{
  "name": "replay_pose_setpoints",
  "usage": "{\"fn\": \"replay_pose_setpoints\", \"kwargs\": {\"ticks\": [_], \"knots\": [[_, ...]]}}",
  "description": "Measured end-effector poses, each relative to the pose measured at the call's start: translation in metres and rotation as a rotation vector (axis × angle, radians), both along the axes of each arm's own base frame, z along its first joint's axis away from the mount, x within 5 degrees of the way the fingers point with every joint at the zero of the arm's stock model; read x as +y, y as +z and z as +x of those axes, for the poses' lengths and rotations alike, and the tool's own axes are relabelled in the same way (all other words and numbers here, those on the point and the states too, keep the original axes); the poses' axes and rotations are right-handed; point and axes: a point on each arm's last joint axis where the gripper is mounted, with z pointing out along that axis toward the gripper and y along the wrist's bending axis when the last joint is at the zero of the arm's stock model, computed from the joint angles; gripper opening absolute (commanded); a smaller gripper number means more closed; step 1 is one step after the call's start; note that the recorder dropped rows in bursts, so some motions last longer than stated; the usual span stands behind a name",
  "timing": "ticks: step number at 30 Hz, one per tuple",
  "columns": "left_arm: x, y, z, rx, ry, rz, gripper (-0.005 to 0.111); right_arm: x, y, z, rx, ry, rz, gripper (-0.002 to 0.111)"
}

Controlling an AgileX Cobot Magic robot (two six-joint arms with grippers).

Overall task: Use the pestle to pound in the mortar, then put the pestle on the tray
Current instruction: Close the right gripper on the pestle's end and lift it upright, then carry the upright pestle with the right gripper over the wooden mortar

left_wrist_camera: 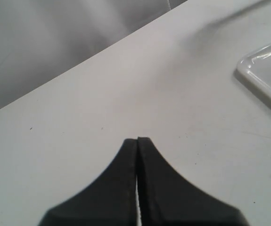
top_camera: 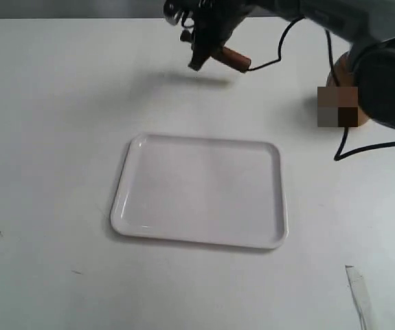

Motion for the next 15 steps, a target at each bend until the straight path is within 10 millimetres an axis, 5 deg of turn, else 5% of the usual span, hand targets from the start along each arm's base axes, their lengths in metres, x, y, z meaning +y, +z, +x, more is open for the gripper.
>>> {"fn": "replay_pose_setpoints", "kwargs": {"ticks": [7,15], "knots": [[0.0,0.0,0.0,0.0,0.0,0.0,0.0,-0.027,0.092,0.003,0.002,-0.153,0.354,0.0],[0.0,0.0,0.0,0.0,0.0,0.0,0.0,-0.068,0.115,-0.024,-0.132,-0.295,0.328,0.0]]}}
